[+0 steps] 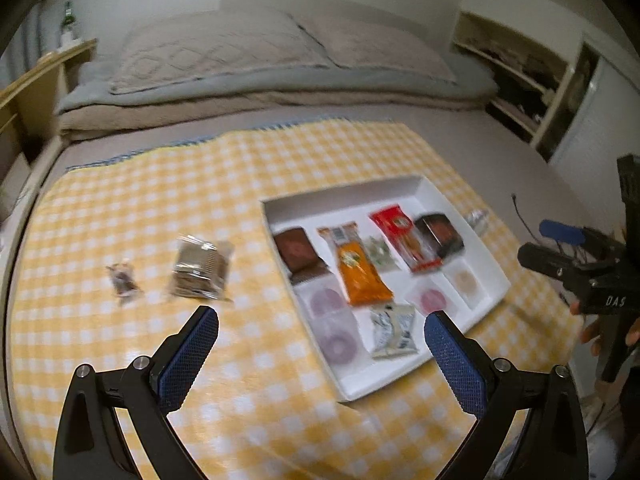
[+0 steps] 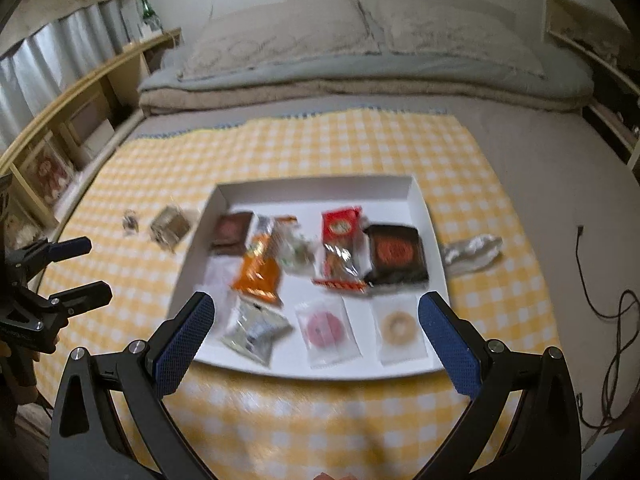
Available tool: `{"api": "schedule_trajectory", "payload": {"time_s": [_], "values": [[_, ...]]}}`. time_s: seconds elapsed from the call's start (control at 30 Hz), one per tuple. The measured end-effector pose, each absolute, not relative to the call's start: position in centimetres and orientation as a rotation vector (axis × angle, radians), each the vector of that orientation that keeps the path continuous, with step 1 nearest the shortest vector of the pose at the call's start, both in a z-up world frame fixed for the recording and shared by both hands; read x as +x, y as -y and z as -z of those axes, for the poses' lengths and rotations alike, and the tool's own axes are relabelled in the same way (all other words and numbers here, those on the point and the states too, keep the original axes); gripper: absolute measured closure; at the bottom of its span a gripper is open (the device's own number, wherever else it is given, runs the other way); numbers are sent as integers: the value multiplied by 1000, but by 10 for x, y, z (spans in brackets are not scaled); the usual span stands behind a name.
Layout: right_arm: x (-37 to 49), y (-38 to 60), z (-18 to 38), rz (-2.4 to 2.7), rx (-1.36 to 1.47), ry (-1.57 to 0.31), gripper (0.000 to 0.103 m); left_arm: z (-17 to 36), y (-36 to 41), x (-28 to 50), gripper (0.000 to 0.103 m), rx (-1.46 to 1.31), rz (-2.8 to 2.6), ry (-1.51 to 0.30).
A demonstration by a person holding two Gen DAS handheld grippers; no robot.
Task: Organize snacks
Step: 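Withdraw both grippers from the tray toward the last two loose snacks, then grasp the small brown-print clear packet with the left gripper while the right grasps the silver-foil square packet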
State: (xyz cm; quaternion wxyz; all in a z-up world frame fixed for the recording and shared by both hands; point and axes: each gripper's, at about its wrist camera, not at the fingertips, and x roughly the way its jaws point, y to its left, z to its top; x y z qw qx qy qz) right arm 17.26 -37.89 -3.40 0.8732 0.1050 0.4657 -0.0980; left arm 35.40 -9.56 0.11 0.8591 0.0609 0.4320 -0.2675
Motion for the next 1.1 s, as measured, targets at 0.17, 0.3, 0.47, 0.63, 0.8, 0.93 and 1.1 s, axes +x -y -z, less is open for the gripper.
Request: {"api": "schedule_trajectory", "payload": {"time_s": [0.17,0.3,0.47,0.63,0.8,0.93,1.1], "values": [[194,360,29,191,199,-953,0,-18,63,351,0,96,498,-867],[212,348,26,178,190,-933,0,-29,35,349,0,62,446,-844],[233,331,21,169,179,-901,0,-40,0,347,0,25,369,-813],[260,306,16,127,182,-880,0,-54,-23,344,0,7,313,-792],[286,283,10,84,175,-846,0,-69,-31,360,0,39,284,-796],[310,264,13,60,185,-835,0,-78,-36,388,0,48,251,-786],[340,246,29,68,196,-843,0,-57,-41,441,0,3,232,-841]]}}
